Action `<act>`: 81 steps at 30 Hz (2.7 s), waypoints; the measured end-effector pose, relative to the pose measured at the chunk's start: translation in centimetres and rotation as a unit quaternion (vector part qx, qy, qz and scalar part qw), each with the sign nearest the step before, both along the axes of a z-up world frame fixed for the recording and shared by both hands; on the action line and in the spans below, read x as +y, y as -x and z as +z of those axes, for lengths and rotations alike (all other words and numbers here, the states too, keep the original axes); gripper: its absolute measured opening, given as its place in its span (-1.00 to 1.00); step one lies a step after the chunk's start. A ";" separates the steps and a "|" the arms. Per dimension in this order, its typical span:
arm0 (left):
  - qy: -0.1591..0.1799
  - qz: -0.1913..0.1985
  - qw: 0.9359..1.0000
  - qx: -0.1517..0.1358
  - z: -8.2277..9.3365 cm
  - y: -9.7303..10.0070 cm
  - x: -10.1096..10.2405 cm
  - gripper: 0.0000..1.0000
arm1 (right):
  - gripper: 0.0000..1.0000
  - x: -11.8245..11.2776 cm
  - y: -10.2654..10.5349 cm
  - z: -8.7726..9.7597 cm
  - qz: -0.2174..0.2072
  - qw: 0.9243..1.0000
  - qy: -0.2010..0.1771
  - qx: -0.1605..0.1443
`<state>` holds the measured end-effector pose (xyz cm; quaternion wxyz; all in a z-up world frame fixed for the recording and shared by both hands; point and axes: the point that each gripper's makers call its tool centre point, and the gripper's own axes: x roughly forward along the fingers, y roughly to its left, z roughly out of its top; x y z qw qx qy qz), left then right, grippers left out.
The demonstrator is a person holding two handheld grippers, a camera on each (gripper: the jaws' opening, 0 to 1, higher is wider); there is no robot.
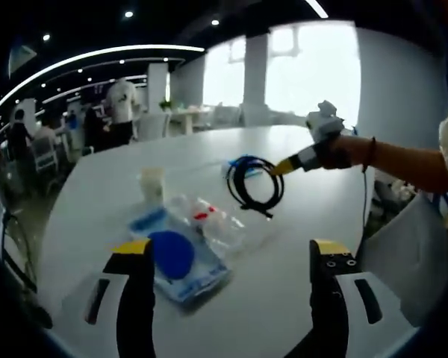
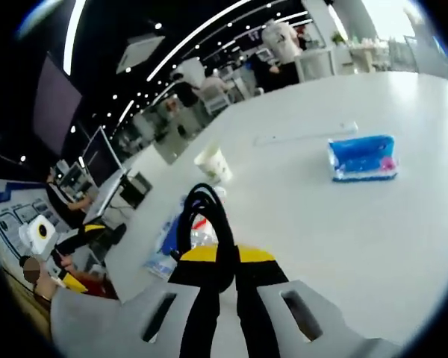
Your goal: Arrange the tabletop items into an orderly group along one side of the table until the central work area is clear of visible clutter.
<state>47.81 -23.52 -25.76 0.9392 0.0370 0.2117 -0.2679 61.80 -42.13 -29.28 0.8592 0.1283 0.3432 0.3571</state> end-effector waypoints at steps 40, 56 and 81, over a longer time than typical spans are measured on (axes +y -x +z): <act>-0.017 0.035 0.999 0.027 -1.5 -0.7 1.9 0.62 | -0.87 -4.8 -5.9 -6.6 -0.077 0.993 0.046 0.082; -0.018 0.045 0.998 0.029 -1.6 -0.7 2.6 0.60 | -0.86 -6.1 -7.3 -8.8 -0.126 0.983 0.075 0.113; -0.020 0.049 0.998 0.017 -1.1 -0.7 2.9 0.64 | 0.12 -6.8 -8.9 -8.0 -0.180 0.975 0.104 0.073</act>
